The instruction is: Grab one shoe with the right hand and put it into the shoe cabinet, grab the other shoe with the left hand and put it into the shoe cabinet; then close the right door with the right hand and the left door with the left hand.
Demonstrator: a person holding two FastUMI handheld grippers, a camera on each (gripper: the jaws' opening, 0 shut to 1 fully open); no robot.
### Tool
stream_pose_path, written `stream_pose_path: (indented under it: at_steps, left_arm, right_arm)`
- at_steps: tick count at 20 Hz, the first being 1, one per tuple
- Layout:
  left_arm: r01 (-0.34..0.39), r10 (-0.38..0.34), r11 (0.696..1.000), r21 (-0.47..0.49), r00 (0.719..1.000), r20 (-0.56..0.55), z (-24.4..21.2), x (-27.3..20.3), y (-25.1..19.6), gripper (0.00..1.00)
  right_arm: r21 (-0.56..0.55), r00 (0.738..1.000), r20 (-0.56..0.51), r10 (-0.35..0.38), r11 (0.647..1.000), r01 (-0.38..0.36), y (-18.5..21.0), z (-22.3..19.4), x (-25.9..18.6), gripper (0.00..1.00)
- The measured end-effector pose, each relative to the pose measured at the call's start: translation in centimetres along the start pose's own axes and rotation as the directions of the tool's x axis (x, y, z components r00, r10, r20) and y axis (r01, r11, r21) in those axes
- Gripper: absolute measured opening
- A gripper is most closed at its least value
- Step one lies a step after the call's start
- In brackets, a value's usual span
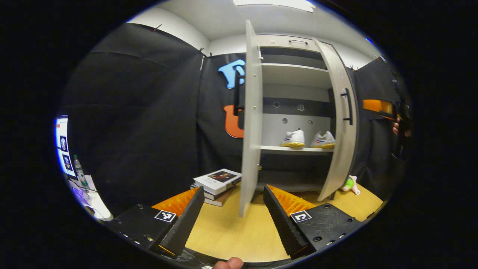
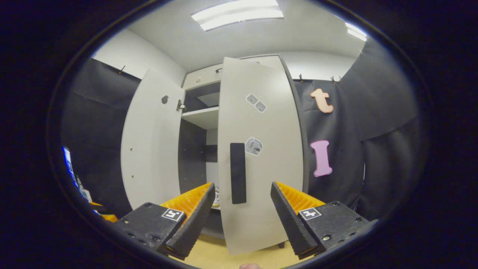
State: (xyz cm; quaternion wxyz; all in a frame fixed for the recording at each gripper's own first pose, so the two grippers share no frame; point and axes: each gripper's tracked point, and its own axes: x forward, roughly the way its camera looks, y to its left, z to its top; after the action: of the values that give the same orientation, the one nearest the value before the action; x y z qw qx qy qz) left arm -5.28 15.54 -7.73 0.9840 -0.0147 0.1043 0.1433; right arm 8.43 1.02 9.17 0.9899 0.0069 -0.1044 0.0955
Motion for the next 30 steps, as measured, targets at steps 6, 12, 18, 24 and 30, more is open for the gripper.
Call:
stream_pose_path:
  at_steps: [6, 12, 18, 24, 30]
  left_arm:
    - [-0.091, 0.089, 0.996, 0.004, 0.985, 0.148, 8.7, 7.0, 6.6, 0.95]
    - [-0.018, 0.022, 1.0, -0.02, 0.975, 0.221, 16.4, 12.8, 6.2, 0.95]
    - [0.028, -0.029, 1.0, 0.008, 0.983, 0.182, 17.1, 16.4, 5.2, 0.95]
    - [0.08, -0.077, 0.997, -0.006, 0.979, 0.186, 17.1, 16.6, 2.8, 0.91]
    - [0.185, -0.158, 0.971, -0.15, 0.972, 0.175, 16.2, 15.5, -1.2, 0.93]
  right_arm:
    - [0.003, 0.986, -0.164, -0.014, 1.0, 0.015, 2.7, -8.8, -7.0, 0.97]
    - [0.024, 0.965, -0.262, -0.033, 0.999, 0.041, 3.2, -12.0, -11.0, 0.98]
    - [0.007, 0.955, -0.281, -0.09, 0.995, 0.095, 1.0, -12.2, -11.7, 0.98]
    - [0.025, 0.948, -0.299, -0.112, 0.992, 0.125, 0.5, -13.0, -11.8, 0.98]
    - [0.018, 0.946, -0.301, -0.117, 0.992, 0.129, 0.2, -13.1, -11.3, 0.98]
